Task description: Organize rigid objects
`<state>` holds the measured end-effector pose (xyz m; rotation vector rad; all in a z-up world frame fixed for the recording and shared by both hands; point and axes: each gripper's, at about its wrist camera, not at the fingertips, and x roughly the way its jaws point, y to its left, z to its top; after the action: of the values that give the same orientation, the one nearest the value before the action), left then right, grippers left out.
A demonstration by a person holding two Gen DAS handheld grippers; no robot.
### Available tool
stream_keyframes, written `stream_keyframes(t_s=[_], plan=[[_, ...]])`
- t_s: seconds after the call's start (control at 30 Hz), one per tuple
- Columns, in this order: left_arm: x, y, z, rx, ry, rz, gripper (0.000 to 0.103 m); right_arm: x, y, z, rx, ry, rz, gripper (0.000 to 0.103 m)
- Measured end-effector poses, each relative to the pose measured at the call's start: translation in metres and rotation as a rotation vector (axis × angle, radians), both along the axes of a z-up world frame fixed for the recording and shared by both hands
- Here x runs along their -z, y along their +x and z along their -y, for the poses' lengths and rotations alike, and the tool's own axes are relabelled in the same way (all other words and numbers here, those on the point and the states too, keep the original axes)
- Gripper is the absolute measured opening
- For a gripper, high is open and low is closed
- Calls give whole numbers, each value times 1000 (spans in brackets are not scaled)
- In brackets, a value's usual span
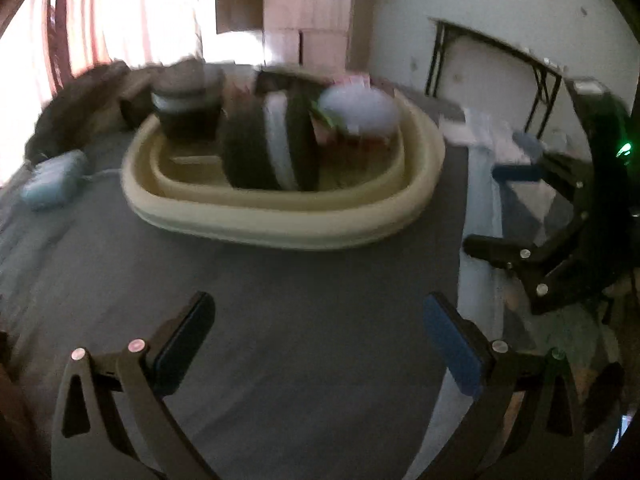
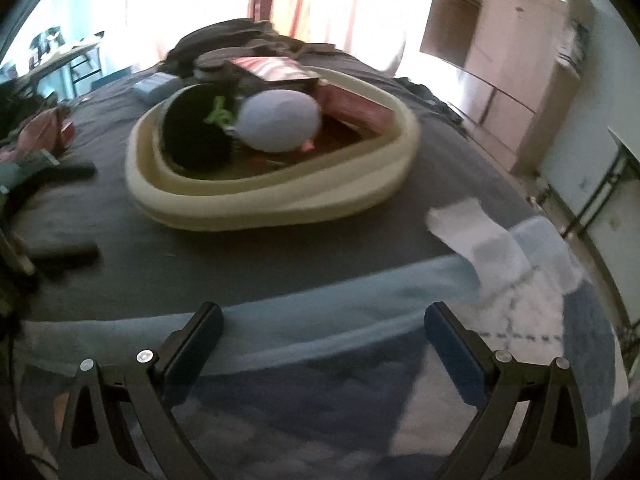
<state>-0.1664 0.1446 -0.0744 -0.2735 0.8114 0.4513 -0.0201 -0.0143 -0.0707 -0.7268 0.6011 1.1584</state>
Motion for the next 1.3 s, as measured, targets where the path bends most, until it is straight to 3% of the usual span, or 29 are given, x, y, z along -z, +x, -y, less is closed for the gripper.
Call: stream_keyframes(t_s=[0.07, 0.13, 0.37, 1.3], plan=[[8, 11, -3, 6, -44, -42, 103, 4, -7, -10, -31, -28, 2, 103], [12, 19, 4, 8, 1, -101, 103, 5, -10, -20, -36, -42, 4, 103], [10, 33, 1, -9, -18, -97, 103, 16, 10, -42, 3, -56, -79, 103], [14, 35, 3, -5, -18, -99, 103, 16, 7, -44, 4, -58, -61, 103]])
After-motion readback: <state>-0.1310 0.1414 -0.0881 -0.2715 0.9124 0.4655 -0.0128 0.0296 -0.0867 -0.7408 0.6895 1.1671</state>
